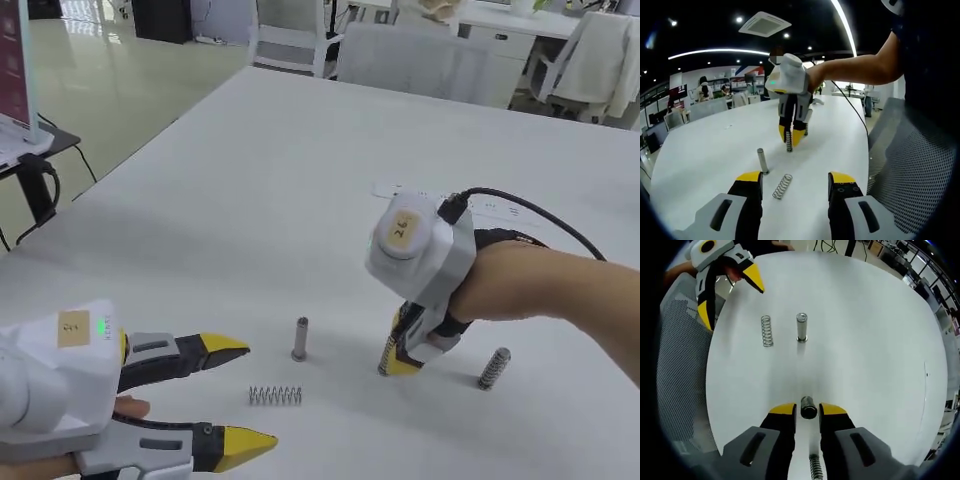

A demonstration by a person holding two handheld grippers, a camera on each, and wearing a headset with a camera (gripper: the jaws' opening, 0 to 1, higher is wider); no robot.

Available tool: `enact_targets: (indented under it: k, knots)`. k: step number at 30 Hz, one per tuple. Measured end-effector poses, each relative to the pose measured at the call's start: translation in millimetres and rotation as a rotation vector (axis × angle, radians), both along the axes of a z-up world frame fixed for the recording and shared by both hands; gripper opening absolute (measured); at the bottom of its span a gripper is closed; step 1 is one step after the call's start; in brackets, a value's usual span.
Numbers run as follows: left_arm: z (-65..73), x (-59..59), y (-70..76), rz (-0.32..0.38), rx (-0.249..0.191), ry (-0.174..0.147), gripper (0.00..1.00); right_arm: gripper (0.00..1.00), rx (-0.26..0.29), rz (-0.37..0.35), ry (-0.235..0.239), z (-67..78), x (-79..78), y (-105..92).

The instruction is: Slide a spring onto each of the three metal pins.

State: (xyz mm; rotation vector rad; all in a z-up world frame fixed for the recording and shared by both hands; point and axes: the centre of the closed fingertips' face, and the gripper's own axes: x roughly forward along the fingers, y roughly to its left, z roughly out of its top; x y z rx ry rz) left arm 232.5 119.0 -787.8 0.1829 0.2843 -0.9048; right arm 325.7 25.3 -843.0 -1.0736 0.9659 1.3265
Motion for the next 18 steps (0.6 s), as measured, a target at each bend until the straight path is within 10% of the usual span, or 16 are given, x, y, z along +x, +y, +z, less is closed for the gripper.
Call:
enact_targets:
  k: [18]
  knots:
    - [0.4, -0.5, 0.2, -0.003, 0.005, -0.003, 0.46, 0.21, 0.033, 0.000, -0.032, 10.6, 3.5, 4.9]
